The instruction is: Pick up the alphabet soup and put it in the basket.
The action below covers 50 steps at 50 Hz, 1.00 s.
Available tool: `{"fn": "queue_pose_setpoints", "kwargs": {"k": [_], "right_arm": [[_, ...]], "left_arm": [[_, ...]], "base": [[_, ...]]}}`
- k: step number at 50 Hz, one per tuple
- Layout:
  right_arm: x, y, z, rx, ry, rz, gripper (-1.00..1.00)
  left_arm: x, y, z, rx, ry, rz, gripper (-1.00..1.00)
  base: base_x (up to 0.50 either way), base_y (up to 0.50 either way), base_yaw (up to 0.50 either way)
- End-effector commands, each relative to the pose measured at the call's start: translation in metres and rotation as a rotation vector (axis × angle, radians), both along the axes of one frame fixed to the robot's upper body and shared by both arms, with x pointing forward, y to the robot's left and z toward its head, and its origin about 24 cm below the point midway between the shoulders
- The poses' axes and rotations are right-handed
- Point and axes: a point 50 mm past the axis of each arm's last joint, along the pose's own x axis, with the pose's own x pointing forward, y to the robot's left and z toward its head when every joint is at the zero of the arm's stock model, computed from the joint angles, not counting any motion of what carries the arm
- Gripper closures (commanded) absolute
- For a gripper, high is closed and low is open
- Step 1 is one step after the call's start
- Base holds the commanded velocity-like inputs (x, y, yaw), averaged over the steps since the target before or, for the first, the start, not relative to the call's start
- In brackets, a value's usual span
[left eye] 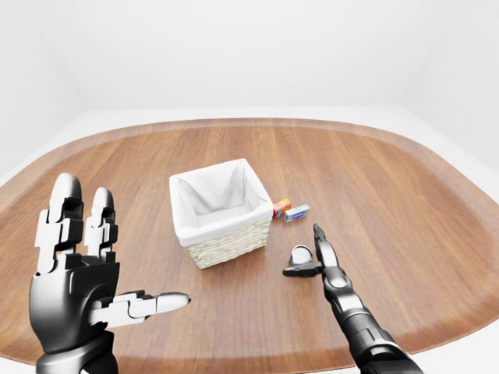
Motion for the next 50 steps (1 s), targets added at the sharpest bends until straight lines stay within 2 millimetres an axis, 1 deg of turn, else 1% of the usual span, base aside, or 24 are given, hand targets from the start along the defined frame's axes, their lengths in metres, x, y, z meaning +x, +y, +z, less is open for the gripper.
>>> {"fn": "queue_pose_setpoints", "kwargs": {"k": [1, 15, 21, 28, 34, 50], "right_arm": [[-0.015, 0.008, -0.032, -0.056, 0.202, 0.015, -1.0], [-0.014, 0.009, -0.034, -0.058, 0.237, 0.016, -1.0], [-0.002, 0.009, -0.027, -0.055, 0.219, 0.014, -1.0], [0.006, 0.006, -0.021, -0.028, 0.217, -0.001, -1.0], [0.005, 0.007, -0.022, -0.034, 0.224, 0.0, -1.0], [0.004, 0.014, -0.023, -0.082, 0.229, 0.021, -1.0]], "left_arm": [[-0.002, 0.0, 0.002, 0.002, -0.011, 0.002, -1.0], [-0.002, 0.0, 0.001, 0.0, -0.007, -0.001, -1.0], [-0.002, -0.002, -0.001, 0.0, 0.009, -0.008, -1.0], [-0.005, -0.003, -0.001, 0.001, 0.011, -0.013, -1.0], [-0.011, -0.005, 0.001, 0.002, 0.013, -0.023, -1.0], [-0.017, -0.005, 0.002, 0.003, 0.005, -0.03, -1.0]], "base": [[0.0, 0.0, 0.0], [0.0, 0.0, 0.0], [0.0, 0.0, 0.0], [0.0, 0.0, 0.0], [0.0, 0.0, 0.0], [0.0, 0.0, 0.0]]}}
